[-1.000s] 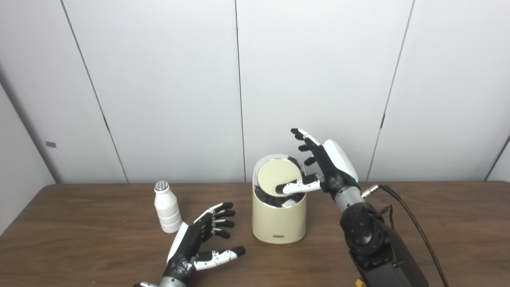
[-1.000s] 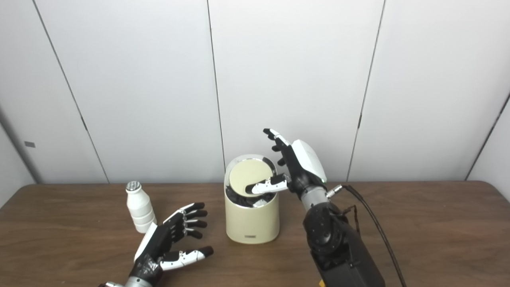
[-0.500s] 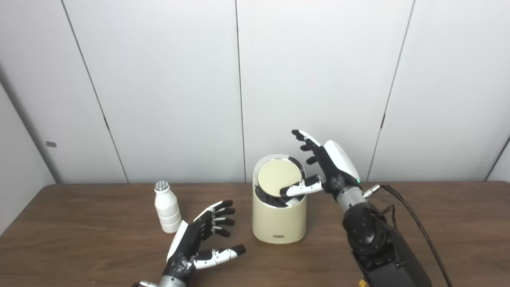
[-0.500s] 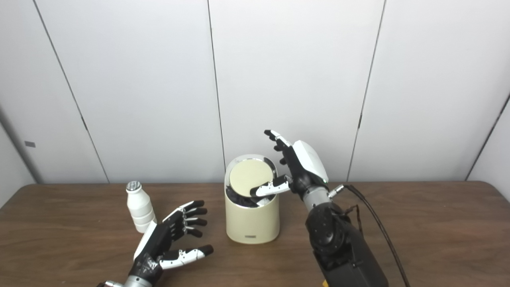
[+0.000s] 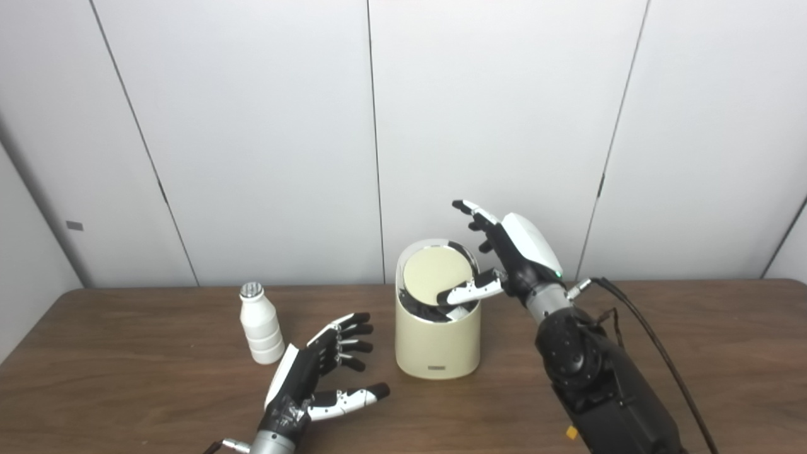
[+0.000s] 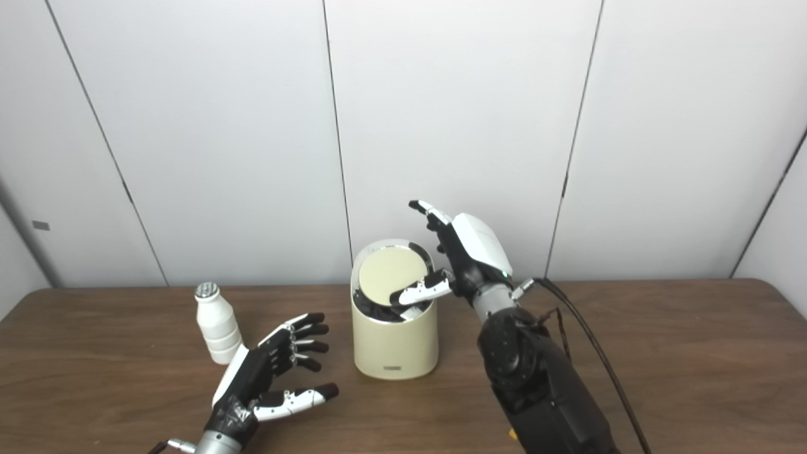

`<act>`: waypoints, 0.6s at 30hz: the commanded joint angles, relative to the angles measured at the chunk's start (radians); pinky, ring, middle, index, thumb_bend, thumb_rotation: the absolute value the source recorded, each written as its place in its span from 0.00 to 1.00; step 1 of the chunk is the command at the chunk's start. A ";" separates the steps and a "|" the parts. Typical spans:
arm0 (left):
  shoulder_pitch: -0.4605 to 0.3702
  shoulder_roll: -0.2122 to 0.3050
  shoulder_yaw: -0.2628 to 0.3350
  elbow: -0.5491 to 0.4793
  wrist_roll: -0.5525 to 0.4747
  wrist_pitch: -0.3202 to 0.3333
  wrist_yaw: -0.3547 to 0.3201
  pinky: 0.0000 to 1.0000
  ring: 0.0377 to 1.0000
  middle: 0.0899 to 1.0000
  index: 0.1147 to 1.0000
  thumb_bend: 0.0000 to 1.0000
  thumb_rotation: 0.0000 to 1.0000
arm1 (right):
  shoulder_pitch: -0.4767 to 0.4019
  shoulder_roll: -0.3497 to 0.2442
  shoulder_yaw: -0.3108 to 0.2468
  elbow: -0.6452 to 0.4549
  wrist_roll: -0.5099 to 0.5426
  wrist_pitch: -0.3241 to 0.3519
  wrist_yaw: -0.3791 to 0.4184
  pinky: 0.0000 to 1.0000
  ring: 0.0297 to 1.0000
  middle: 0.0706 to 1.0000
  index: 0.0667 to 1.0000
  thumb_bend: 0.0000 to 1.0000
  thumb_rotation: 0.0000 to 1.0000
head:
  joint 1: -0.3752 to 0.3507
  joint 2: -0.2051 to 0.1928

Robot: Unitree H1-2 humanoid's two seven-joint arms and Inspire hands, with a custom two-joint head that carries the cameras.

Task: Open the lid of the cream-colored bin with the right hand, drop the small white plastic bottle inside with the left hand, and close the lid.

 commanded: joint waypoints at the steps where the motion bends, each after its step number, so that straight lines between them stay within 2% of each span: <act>1: -0.025 -0.001 0.000 -0.044 -0.005 -0.014 0.005 0.60 0.71 0.78 0.83 0.75 0.10 | -0.040 0.000 0.014 0.002 -0.034 0.021 0.016 0.64 0.82 0.89 0.88 0.86 0.08 | 0.001 0.002; 12: -0.027 -0.008 -0.002 -0.048 -0.001 -0.005 0.010 0.60 0.70 0.78 0.82 0.75 0.10 | -0.046 -0.010 0.073 -0.022 -0.138 0.117 0.064 0.66 0.83 0.90 0.87 0.85 0.08 | 0.014 0.007; 18: -0.029 -0.007 -0.002 -0.048 0.005 -0.012 0.011 0.59 0.70 0.78 0.82 0.75 0.10 | -0.039 -0.009 0.052 -0.063 -0.115 0.122 0.071 0.67 0.83 0.90 0.88 0.85 0.09 | 0.012 0.005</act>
